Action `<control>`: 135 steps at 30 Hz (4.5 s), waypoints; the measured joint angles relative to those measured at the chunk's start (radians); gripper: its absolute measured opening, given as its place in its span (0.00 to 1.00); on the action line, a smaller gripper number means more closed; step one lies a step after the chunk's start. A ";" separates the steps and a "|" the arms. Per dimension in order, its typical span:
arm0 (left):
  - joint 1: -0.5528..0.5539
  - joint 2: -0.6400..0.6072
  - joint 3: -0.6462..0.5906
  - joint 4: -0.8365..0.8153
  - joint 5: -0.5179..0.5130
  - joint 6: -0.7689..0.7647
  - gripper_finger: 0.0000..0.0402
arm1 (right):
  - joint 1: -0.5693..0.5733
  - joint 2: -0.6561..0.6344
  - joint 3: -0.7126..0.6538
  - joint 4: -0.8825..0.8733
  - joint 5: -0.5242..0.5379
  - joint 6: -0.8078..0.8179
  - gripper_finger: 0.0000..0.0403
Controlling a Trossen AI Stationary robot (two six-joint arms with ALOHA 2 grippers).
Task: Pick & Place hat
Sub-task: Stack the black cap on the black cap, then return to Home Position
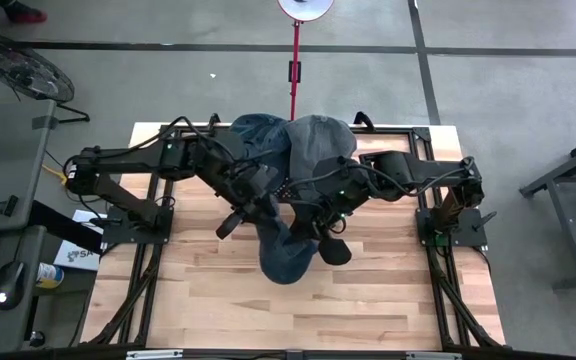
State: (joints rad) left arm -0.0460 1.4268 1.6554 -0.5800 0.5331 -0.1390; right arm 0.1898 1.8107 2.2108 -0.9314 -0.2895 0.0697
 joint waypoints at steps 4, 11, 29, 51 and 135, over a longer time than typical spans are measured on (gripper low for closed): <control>0.000 -0.010 0.000 -0.005 -0.028 0.002 0.03 | 0.000 0.000 0.000 0.000 0.001 0.001 0.00; 0.000 -0.039 0.000 -0.022 -0.054 0.002 0.01 | -0.001 -0.001 0.000 0.013 0.063 0.018 0.09; 0.000 -0.169 0.000 -0.168 -0.347 -0.042 0.00 | -0.066 -0.144 0.000 -0.036 0.308 0.108 0.52; 0.359 -0.308 0.000 -0.263 -0.426 -0.026 0.00 | -0.066 -0.196 0.000 -0.083 0.445 0.108 0.50; 0.687 -0.053 0.000 -0.087 -0.162 0.194 0.55 | -0.066 -0.195 0.000 -0.095 0.579 0.147 0.50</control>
State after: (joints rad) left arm 0.6415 1.3736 1.6558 -0.6665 0.3706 0.0547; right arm 0.1238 1.6154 2.2112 -1.0267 0.2890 0.2171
